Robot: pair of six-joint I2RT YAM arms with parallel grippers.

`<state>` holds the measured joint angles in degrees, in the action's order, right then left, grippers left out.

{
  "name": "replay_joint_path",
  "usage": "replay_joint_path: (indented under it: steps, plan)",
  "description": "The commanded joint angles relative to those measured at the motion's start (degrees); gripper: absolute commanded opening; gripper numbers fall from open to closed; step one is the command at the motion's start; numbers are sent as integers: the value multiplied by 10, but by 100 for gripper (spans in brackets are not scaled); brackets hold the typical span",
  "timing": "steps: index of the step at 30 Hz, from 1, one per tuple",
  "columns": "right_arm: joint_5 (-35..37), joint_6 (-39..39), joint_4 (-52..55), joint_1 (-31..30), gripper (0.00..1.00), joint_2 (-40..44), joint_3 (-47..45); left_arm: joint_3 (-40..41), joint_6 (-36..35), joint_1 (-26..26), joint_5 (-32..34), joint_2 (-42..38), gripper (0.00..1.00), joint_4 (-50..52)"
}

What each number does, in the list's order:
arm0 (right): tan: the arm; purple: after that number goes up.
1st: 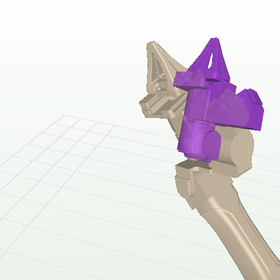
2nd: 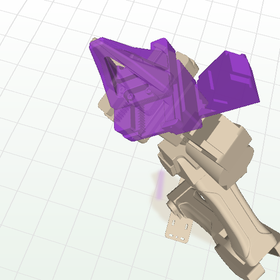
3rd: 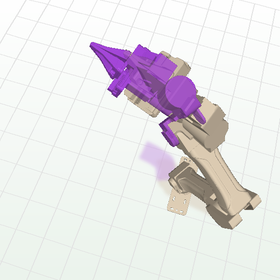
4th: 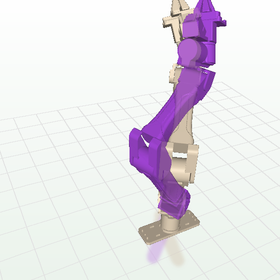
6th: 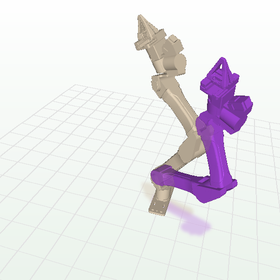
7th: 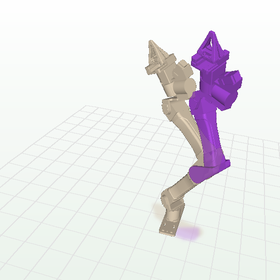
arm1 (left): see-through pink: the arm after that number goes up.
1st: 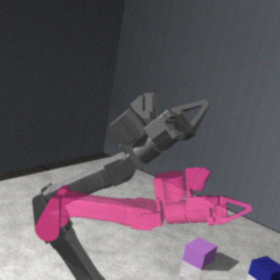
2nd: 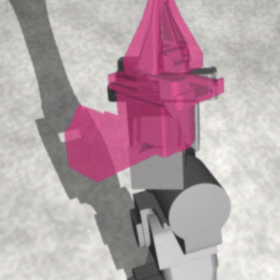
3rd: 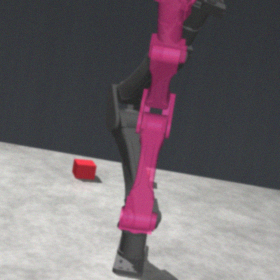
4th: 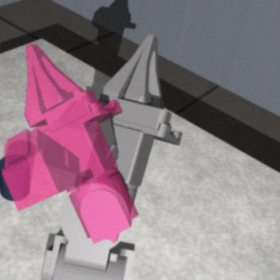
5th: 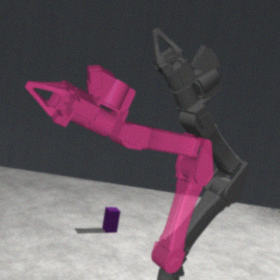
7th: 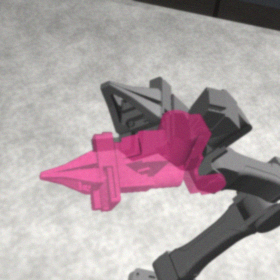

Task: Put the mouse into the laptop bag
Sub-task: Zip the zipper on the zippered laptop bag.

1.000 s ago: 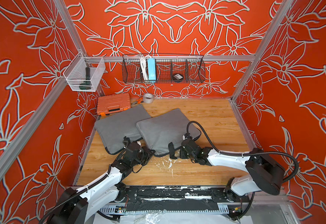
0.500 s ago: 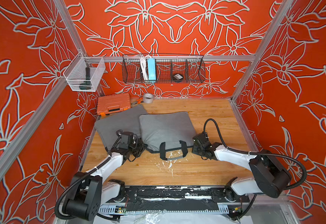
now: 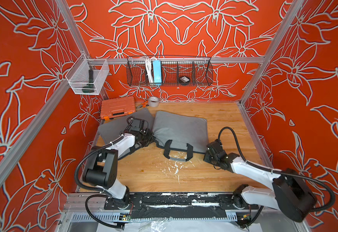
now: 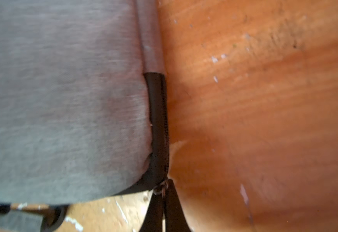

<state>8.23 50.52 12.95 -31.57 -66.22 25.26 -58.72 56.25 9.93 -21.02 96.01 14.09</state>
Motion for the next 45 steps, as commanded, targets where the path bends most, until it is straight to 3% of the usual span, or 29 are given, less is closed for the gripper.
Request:
replay_joint_path:
  steps: [1,4,5,6,7,10,12,13,17,20,24,27,33,45]
  plan:
    - [7,19,79,-3,0,43,-28,-125,-36,31,65,63,0,-31]
    - [-5,22,85,-11,0,80,-41,-236,-37,61,32,152,0,-19]
    - [-9,24,84,-14,0,89,-44,-273,-40,69,13,185,6,-19]
    - [-15,24,81,-18,0,96,-48,-321,-45,78,-10,219,32,-13]
    - [-20,24,76,-20,0,100,-51,-373,-53,87,-24,250,50,6]
    - [-32,23,70,-27,0,100,-49,-481,-66,101,6,294,78,92]
    - [-38,23,66,-34,0,95,-45,-463,-63,101,43,271,93,98]
    - [-40,22,62,-39,0,92,-43,-432,-56,98,68,245,95,90]
    - [-24,20,56,-79,0,72,-20,-237,-18,84,101,107,97,-25]
    - [-9,24,49,-131,0,39,6,-82,32,91,80,-2,97,-128]
    - [1,24,17,-184,0,-8,32,89,104,150,39,-97,97,-240]
    - [18,25,15,-207,0,-31,45,160,141,209,27,-125,97,-302]
    - [20,25,-7,-224,0,-23,21,232,155,299,88,-162,91,-383]
    - [25,6,-7,-226,0,25,3,228,164,359,47,-56,86,-484]
